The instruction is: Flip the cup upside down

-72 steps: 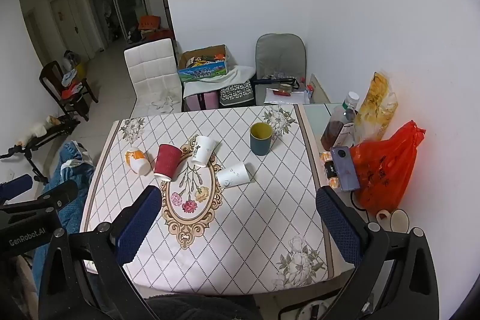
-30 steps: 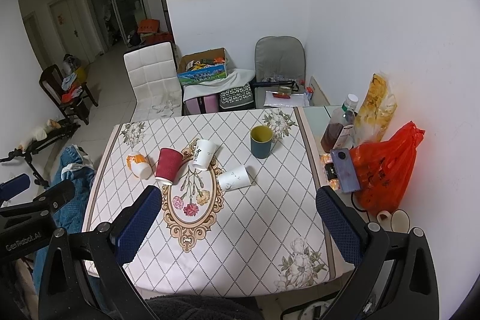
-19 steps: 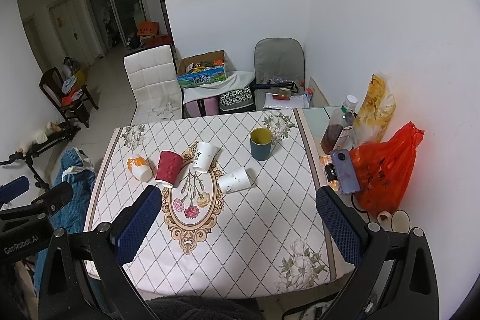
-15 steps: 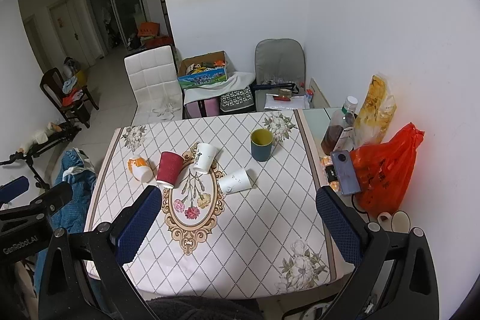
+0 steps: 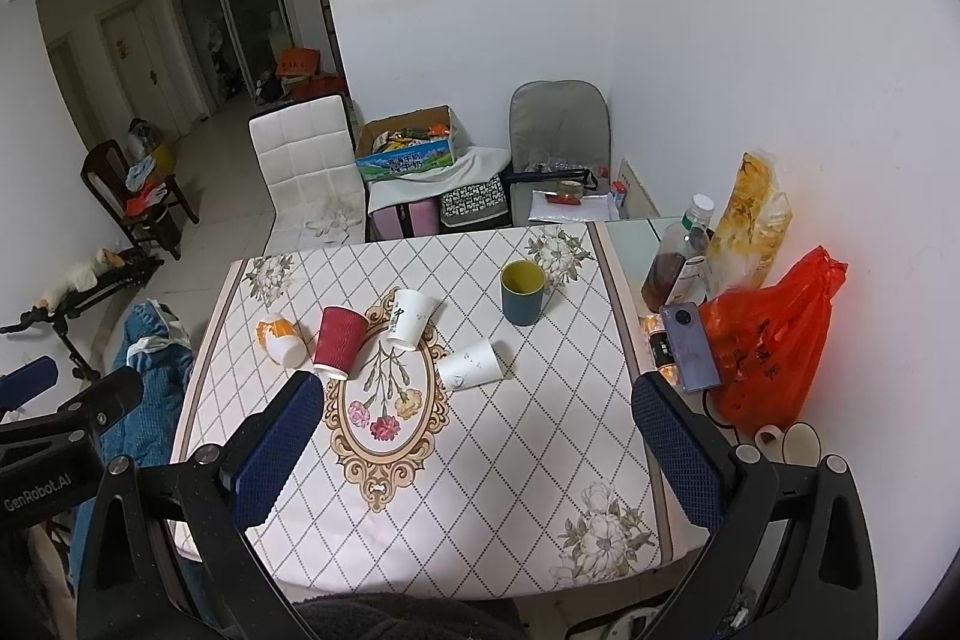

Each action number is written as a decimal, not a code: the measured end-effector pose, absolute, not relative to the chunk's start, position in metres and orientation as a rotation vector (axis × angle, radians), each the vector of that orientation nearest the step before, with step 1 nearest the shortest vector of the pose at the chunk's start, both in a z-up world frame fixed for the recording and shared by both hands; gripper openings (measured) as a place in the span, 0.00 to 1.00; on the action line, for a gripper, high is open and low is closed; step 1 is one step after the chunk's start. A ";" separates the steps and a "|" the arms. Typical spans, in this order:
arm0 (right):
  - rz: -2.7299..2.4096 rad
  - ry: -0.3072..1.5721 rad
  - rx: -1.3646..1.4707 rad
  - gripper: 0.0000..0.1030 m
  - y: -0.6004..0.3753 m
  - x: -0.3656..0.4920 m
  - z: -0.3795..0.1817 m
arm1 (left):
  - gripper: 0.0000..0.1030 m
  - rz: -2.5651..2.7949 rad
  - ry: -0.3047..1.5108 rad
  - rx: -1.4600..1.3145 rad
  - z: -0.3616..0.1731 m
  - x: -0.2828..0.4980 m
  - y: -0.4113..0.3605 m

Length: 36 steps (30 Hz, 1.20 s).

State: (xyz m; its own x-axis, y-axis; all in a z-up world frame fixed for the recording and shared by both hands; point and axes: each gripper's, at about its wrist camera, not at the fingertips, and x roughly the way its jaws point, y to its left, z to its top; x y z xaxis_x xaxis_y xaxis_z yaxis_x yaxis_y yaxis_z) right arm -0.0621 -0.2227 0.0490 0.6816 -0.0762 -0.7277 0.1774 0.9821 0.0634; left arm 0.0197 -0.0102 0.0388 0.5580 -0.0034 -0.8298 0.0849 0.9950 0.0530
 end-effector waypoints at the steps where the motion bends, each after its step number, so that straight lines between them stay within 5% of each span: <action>1: -0.143 0.808 0.133 1.00 -0.223 -0.062 0.049 | 1.00 -0.052 0.978 0.090 0.036 0.017 -0.010; 21: -0.135 0.807 0.138 1.00 -0.222 -0.062 0.044 | 1.00 -0.035 0.979 0.097 0.032 0.021 -0.018; 36: -0.168 1.053 0.177 1.00 -0.233 0.030 -0.089 | 1.00 0.072 1.146 0.154 -0.107 0.095 0.000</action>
